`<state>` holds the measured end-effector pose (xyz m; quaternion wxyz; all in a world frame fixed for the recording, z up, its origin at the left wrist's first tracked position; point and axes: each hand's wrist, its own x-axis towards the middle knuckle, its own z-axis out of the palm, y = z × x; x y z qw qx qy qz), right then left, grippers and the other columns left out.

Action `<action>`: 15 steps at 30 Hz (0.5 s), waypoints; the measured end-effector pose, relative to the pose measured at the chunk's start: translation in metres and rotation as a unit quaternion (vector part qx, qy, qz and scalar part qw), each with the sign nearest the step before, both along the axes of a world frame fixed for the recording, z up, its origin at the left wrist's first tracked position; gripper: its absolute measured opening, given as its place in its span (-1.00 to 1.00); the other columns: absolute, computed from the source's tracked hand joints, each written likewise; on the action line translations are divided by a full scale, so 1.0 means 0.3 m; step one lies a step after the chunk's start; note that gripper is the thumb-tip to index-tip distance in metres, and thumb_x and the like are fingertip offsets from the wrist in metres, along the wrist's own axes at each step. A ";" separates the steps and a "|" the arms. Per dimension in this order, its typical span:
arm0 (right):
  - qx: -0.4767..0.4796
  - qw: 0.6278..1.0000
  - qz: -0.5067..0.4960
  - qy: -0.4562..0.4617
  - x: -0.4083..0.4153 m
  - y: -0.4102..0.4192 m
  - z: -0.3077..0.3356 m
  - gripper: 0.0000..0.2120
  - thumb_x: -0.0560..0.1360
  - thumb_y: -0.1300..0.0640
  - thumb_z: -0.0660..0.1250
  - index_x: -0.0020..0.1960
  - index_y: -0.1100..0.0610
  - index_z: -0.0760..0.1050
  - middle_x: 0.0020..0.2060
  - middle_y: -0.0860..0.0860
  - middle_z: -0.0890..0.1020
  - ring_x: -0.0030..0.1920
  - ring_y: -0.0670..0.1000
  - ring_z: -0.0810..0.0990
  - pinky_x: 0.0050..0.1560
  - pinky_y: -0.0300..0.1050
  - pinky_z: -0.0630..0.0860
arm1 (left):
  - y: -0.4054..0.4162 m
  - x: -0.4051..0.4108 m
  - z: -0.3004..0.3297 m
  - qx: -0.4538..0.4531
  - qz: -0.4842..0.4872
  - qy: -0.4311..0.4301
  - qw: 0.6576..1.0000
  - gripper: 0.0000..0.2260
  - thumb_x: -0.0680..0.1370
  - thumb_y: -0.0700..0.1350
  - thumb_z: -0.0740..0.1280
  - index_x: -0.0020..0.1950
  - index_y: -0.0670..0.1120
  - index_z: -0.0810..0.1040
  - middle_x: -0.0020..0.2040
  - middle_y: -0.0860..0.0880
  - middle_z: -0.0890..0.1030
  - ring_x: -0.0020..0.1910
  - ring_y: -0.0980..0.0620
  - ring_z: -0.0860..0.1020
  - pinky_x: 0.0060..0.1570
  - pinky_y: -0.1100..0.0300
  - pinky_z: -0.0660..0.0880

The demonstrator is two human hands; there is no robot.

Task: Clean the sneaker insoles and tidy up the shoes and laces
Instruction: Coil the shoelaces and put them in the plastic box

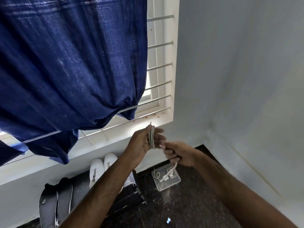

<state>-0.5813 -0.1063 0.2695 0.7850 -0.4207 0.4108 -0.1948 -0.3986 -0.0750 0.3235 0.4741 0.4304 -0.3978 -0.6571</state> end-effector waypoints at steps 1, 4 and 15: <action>-0.008 1.000 -0.017 0.005 -0.008 -0.037 0.025 -0.73 0.64 -0.06 0.20 -0.17 0.06 0.41 -0.42 -0.09 0.25 -0.45 -0.12 0.16 -0.51 -0.29 0.09 | 0.008 -0.005 -0.004 0.003 -0.008 -0.015 1.000 -0.58 0.71 -0.03 0.10 0.04 -0.25 0.66 -0.16 -0.24 0.69 -0.29 -0.09 0.65 -0.23 0.09 0.59; -0.068 0.996 -0.050 0.017 -0.018 -0.121 0.151 -0.70 0.68 -0.04 0.20 -0.19 0.06 0.42 -0.45 -0.10 0.29 -0.45 -0.11 0.15 -0.52 -0.28 0.11 | 0.011 -0.022 -0.021 0.017 -0.038 -0.086 0.995 -0.57 0.72 -0.05 0.08 0.02 -0.28 0.66 -0.15 -0.28 0.71 -0.27 -0.14 0.68 -0.19 0.07 0.62; -0.037 0.997 0.013 -0.067 0.077 0.114 0.036 -0.75 0.71 0.04 0.17 -0.05 0.10 0.53 -0.38 -0.06 0.37 -0.43 -0.10 0.22 -0.52 -0.28 0.18 | -0.030 0.002 -0.026 0.007 0.094 0.046 0.994 -0.60 0.74 -0.04 0.07 0.24 -0.31 0.56 0.13 -0.28 0.69 0.11 -0.21 0.69 0.16 -0.01 0.60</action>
